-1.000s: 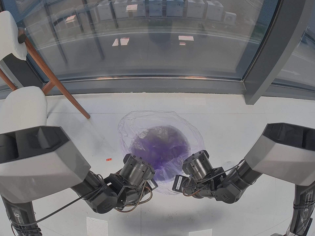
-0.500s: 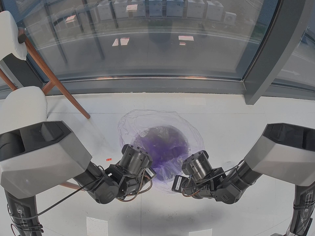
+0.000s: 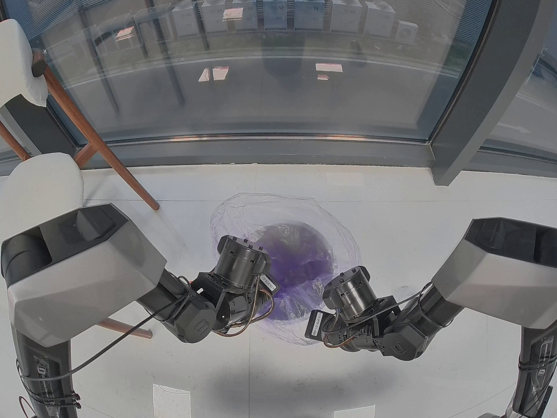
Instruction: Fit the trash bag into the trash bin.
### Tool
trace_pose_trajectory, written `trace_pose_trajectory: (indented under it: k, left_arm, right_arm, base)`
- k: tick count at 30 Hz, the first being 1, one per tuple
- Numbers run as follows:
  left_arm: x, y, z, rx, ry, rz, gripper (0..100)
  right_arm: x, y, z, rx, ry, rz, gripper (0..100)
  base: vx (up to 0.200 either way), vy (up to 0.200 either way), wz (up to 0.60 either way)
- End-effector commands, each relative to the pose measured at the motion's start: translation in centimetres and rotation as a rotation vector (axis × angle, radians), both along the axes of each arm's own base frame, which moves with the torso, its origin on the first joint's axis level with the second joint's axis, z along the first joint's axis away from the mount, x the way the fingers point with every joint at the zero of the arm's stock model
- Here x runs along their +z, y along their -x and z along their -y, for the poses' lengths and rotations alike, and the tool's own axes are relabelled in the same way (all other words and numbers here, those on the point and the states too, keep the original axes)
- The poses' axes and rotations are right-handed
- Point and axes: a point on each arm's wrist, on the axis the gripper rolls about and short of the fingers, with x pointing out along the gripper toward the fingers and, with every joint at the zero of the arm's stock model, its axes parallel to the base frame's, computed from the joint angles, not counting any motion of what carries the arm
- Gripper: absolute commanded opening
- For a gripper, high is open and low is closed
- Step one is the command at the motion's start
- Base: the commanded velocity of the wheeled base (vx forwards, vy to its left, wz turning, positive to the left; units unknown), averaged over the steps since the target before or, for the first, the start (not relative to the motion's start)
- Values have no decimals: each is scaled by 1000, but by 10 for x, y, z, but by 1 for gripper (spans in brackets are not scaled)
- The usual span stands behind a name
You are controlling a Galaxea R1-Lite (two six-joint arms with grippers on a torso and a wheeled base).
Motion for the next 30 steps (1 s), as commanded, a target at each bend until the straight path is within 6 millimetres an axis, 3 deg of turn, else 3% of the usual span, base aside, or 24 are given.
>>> trace_pose_trajectory:
  k: [1, 6, 8, 9, 11, 17, 23, 30]
  left_arm:
    - [-25, 0, -3, -6, -61, -52, 0]
    - [-36, 13, -17, -44, -178, -109, 0]
    - [-30, 12, -24, -26, -186, -98, 0]
    - [-16, 14, -33, -9, -176, -76, 0]
    - [-4, 13, -45, 21, -166, -62, 0]
    - [13, 6, -66, 75, -152, -29, 0]
    - [1, 13, -72, 78, -173, -71, 0]
    - [-40, 7, -77, 106, -195, -112, 0]
  right_arm:
    - [-1, 0, 1, -3, 2, -2, 0]
    - [-2, -3, 4, -21, 13, 1, 0]
    - [-4, -3, 5, -28, 19, 1, 0]
    - [-4, -4, 5, -30, 19, 1, 0]
    - [-5, -5, 7, -34, 20, 0, 0]
    - [-9, -6, 6, -34, 26, -6, 0]
    - [-12, -6, 4, -33, 32, -8, 0]
    - [-11, -7, 9, -44, 33, -10, 0]
  base:
    - [0, 0, 0]
    - [0, 0, 0]
    - [0, 0, 0]
    - [0, 0, 0]
    - [0, 0, 0]
    - [0, 0, 0]
    - [0, 0, 0]
    - [0, 0, 0]
